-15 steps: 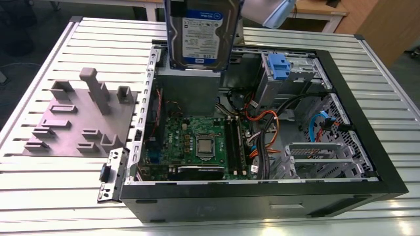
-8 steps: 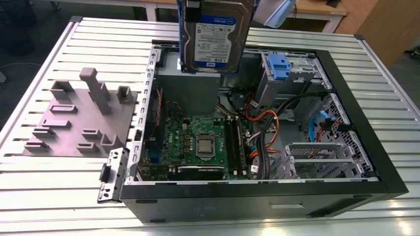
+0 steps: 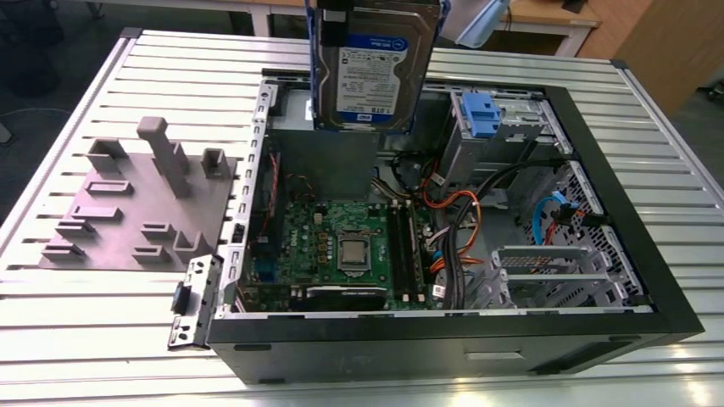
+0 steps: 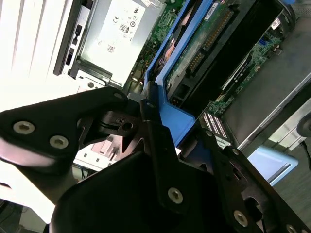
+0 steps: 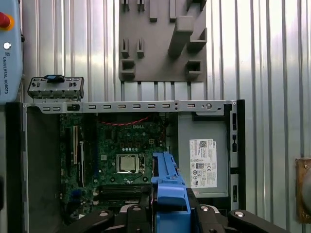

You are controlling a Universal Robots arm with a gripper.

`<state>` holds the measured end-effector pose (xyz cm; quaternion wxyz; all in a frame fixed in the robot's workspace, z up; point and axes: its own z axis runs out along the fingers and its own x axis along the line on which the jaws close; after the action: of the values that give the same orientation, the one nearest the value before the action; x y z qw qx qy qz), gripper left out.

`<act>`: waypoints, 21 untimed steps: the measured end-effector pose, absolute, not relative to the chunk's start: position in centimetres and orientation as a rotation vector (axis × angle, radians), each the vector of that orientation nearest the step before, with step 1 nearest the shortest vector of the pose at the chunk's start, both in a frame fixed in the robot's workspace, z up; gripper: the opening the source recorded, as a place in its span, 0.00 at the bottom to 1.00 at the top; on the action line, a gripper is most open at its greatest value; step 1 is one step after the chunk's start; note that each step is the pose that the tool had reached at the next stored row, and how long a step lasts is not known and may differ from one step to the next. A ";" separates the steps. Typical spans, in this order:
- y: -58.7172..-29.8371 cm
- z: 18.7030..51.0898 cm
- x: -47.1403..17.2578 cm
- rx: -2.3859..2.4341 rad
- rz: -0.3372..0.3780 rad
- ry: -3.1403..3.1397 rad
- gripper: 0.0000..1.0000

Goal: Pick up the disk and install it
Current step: 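Pick up the disk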

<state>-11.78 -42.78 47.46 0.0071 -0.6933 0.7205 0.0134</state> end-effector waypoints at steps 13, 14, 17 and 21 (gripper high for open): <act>-42.9 47.3 -11.6 -2.168 0.042 2.253 0.36; -42.9 47.3 -11.5 -2.168 0.042 2.253 0.36; -43.0 47.2 -10.9 -2.168 0.042 2.253 0.36; -43.0 47.1 -9.7 -2.168 0.042 2.253 0.36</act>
<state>-9.72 -42.97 47.10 0.0073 -0.6933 0.7205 0.0134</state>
